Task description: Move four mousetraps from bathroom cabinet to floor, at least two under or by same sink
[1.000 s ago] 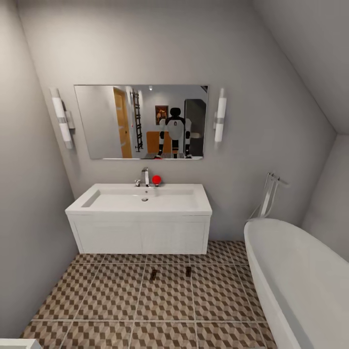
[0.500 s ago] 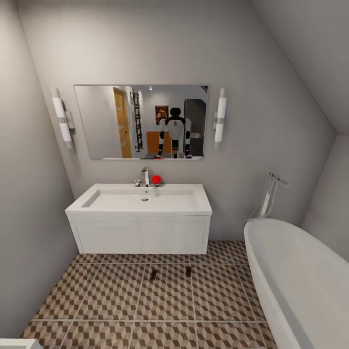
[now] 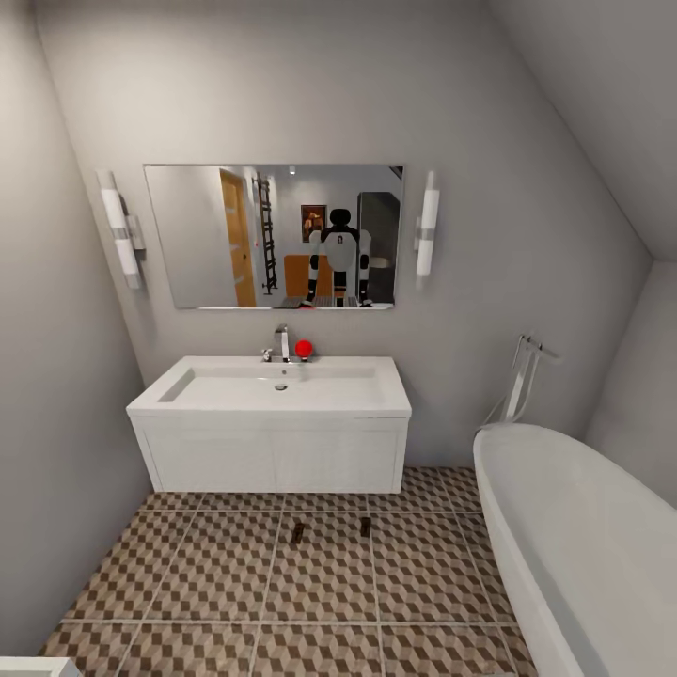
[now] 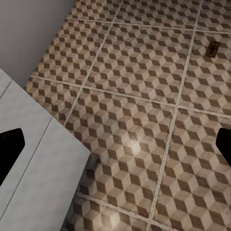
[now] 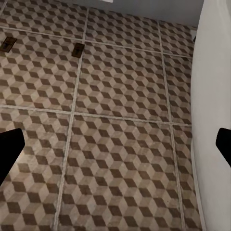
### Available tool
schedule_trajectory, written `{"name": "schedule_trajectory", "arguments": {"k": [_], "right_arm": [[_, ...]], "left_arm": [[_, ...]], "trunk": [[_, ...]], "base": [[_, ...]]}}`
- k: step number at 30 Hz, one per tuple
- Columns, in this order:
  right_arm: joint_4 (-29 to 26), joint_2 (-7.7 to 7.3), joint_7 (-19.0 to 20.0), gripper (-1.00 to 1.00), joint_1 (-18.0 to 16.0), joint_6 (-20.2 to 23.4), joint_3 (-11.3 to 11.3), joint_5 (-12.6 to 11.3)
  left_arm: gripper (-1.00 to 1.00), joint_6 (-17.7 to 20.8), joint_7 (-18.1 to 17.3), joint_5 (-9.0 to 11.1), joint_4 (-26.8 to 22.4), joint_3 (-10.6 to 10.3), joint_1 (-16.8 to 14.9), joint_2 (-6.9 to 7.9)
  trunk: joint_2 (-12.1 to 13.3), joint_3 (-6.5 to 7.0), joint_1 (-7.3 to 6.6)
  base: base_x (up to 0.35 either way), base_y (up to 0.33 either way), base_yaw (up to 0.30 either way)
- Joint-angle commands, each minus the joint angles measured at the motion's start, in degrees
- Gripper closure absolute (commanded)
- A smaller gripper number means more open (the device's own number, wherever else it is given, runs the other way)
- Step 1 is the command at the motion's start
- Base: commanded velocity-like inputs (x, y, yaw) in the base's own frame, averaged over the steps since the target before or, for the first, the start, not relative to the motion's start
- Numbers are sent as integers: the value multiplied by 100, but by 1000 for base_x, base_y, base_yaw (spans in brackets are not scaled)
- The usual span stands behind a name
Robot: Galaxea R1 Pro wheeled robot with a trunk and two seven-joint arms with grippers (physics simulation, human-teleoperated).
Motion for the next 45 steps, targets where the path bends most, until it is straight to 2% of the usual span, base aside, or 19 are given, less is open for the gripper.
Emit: {"name": "schedule_trajectory", "arguments": {"k": [1,45], "right_arm": [[23,4,-45,-100,-8,-21,47,7],[26,30,-40,-100,-8,-5,38,-6]], "left_arm": [[-100,-12,43,-28,14,-34,-5,-5],[-100,4,28,-47,26,-31,-4,-145]], "trunk": [[-5,-2,2],[-5,-2,2]], "base": [[0,0,0],[0,0,0]]}}
